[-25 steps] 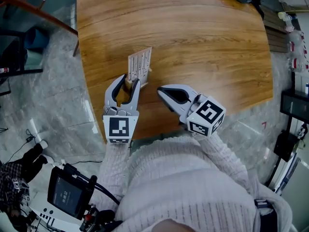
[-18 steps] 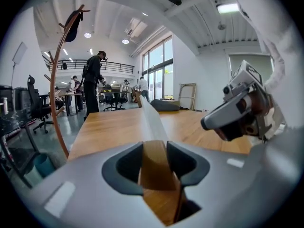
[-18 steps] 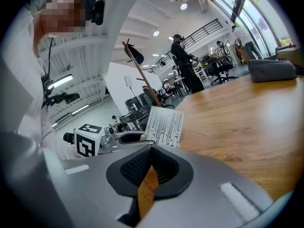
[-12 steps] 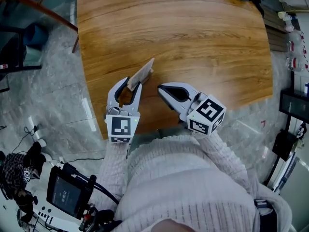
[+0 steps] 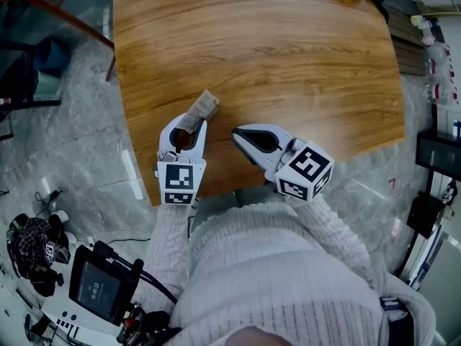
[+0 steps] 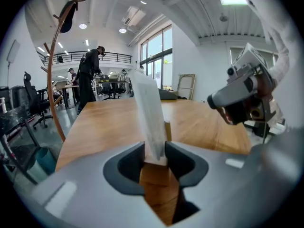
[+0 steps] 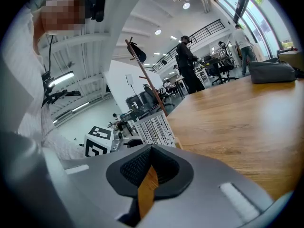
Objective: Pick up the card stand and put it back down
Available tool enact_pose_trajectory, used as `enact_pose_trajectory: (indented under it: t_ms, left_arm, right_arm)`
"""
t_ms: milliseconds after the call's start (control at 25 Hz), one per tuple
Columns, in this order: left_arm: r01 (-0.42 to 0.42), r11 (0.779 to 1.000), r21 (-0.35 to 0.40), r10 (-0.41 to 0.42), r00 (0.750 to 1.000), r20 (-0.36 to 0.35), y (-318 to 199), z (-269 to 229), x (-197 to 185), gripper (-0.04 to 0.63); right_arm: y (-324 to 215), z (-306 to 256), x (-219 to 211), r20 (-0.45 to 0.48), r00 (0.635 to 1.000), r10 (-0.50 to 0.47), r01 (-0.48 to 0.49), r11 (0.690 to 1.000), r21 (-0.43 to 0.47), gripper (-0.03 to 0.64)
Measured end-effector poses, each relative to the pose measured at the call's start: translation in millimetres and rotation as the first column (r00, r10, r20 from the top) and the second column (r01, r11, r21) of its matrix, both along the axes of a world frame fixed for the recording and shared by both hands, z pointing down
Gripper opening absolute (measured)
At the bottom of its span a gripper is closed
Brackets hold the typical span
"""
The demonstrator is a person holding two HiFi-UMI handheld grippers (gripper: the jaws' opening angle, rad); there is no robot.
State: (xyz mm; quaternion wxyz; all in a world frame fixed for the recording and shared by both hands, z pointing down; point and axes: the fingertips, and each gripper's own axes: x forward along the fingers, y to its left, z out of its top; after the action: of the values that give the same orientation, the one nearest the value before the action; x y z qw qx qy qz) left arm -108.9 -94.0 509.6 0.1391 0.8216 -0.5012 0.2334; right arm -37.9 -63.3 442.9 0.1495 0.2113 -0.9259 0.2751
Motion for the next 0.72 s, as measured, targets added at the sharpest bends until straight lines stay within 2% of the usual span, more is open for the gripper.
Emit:
enact_pose_trajectory:
  t_ms: [280, 440, 720]
  left_arm:
    - [0.065, 0.998, -0.024, -0.066, 0.996, -0.055, 1.2, -12.7, -2.9, 0.178]
    - [0.110, 0.993, -0.044, -0.112, 0.993, -0.041, 17.5, -19.7, -8.6, 0.178]
    - [0.175, 0.984, -0.018, -0.176, 0.983, -0.047, 36.3, -51.5, -19.0, 0.141]
  right_arm:
    - [2.4, -4.1, 0.6, -0.010, 1.000, -0.028, 0.028, 0.999, 0.019, -0.003]
    - [10.2, -13.7, 1.2, -0.013, 0.999, -0.037, 0.038, 0.998, 0.043, -0.003]
    - [8.6, -29.7, -5.4, -0.024, 0.998, -0.058, 0.060, 0.993, 0.101, -0.003]
